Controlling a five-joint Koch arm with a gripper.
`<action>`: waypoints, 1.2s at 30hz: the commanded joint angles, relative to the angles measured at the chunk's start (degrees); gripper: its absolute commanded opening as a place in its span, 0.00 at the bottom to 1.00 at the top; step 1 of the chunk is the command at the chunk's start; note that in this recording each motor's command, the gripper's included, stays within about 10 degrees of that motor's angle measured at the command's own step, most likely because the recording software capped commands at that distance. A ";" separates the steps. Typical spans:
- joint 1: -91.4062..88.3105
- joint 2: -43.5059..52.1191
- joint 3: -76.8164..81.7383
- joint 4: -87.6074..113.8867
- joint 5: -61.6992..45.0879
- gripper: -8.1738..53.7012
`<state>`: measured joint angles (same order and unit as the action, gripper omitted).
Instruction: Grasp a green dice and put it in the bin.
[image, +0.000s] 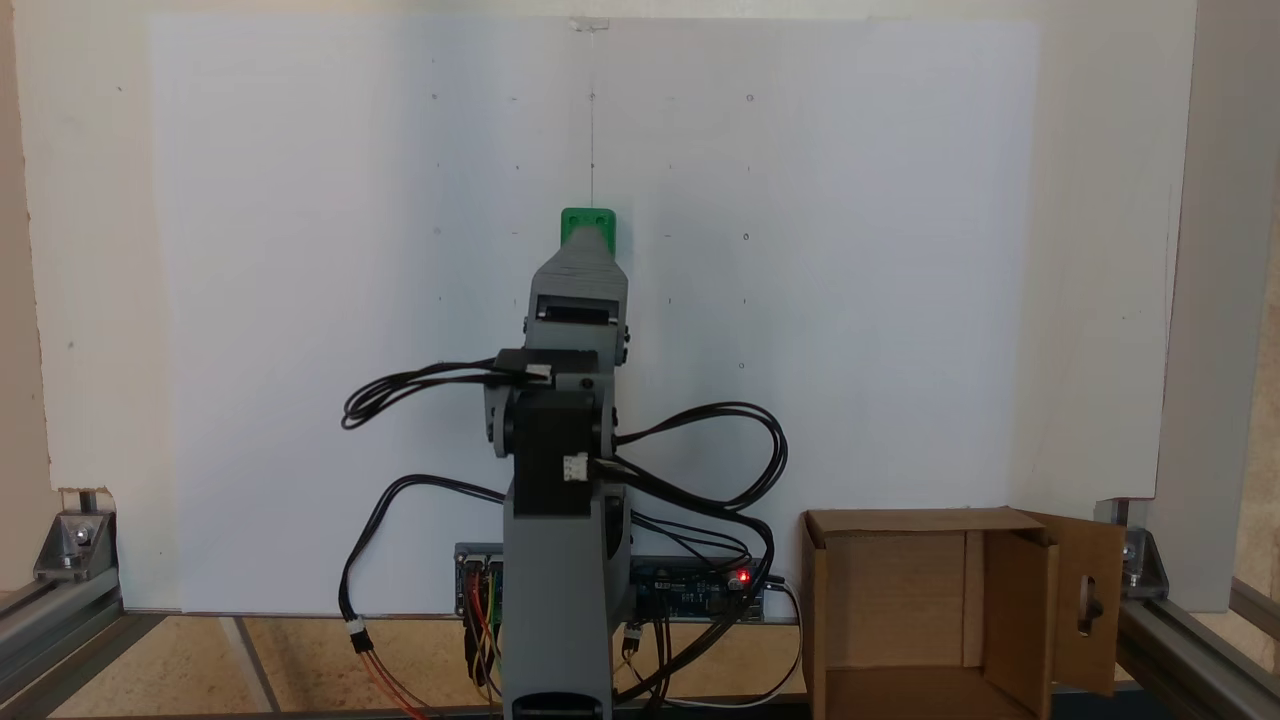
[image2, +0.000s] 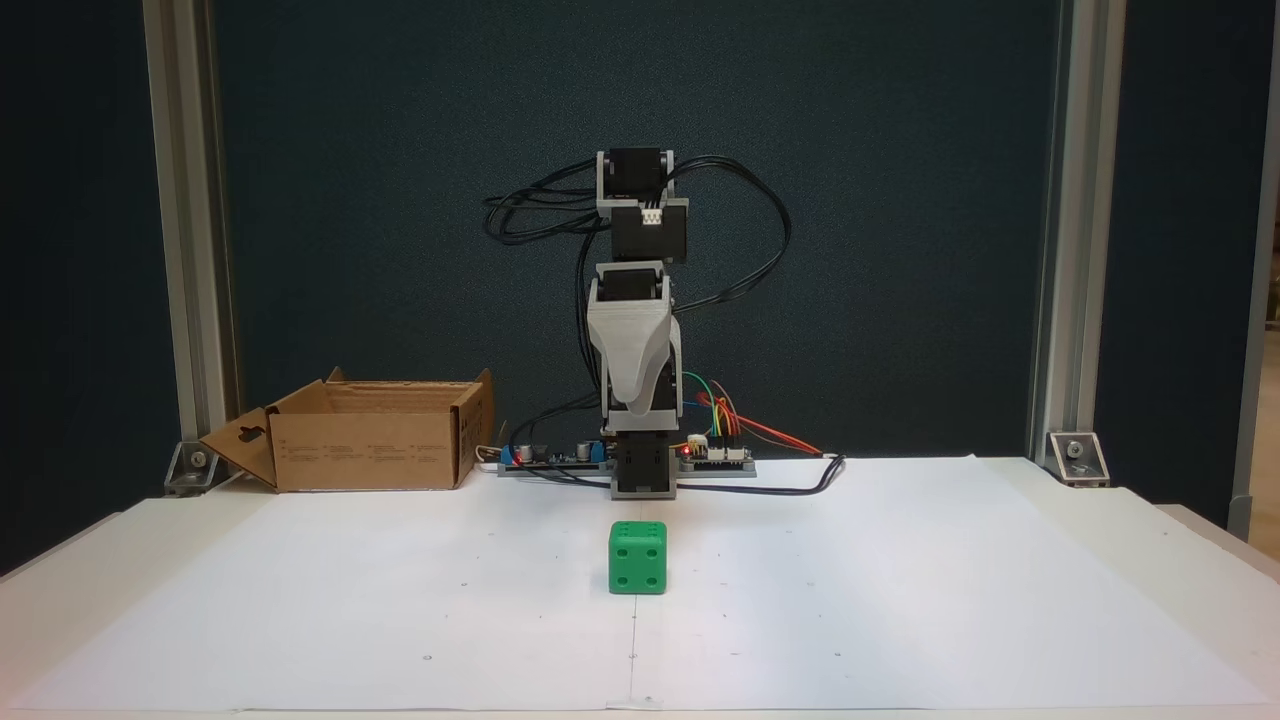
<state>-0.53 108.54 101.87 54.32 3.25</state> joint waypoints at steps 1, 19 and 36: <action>-0.35 -1.23 -3.69 -0.62 2.02 0.84; -1.32 -11.07 -4.66 -5.89 2.29 0.84; -2.64 -18.19 -4.66 -8.00 2.46 0.83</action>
<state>-2.55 90.18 100.81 47.20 3.25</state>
